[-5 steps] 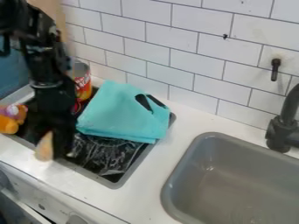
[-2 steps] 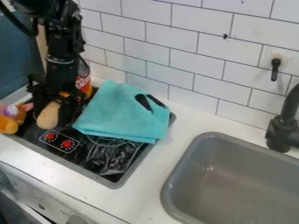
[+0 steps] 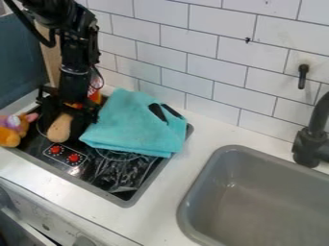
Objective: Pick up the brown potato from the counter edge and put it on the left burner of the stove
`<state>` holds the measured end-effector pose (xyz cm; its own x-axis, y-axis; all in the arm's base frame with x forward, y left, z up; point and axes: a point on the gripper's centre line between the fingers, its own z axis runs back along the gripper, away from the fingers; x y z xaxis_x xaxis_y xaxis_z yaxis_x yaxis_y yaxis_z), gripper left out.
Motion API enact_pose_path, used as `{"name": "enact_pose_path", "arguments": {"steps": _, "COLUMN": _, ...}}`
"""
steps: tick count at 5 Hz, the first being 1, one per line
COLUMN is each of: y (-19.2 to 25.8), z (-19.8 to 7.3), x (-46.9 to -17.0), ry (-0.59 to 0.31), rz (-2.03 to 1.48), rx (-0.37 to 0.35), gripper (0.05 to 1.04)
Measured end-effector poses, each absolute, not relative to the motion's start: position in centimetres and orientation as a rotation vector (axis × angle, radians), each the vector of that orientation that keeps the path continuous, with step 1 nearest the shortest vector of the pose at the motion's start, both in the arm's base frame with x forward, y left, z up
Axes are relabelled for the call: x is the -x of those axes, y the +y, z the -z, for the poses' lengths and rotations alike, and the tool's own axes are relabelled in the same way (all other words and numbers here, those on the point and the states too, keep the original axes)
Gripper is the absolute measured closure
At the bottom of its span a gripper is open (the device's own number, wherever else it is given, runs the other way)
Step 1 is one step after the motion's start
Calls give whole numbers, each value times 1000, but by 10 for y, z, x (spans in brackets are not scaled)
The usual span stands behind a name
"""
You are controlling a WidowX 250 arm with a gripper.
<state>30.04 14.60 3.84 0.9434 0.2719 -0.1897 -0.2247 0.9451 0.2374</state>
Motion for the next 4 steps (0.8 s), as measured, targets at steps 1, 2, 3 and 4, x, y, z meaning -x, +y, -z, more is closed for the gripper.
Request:
{"name": "enact_pose_path", "arguments": {"steps": 1, "y": 149, "z": -36, "x": -305, "ry": 246, "rz": -252, "rx": -200, "gripper": 395}}
{"name": "enact_pose_path", "arguments": {"steps": 2, "y": 151, "z": -36, "x": -307, "ry": 263, "rz": -256, "rx": -200, "gripper": 395}}
{"name": "enact_pose_path", "arguments": {"steps": 3, "y": 155, "z": -35, "x": -306, "ry": 278, "rz": -253, "rx": -191, "gripper": 319}}
{"name": "enact_pose_path", "arguments": {"steps": 4, "y": 157, "z": -35, "x": -304, "ry": 285, "rz": -259, "rx": -193, "gripper": 112}}
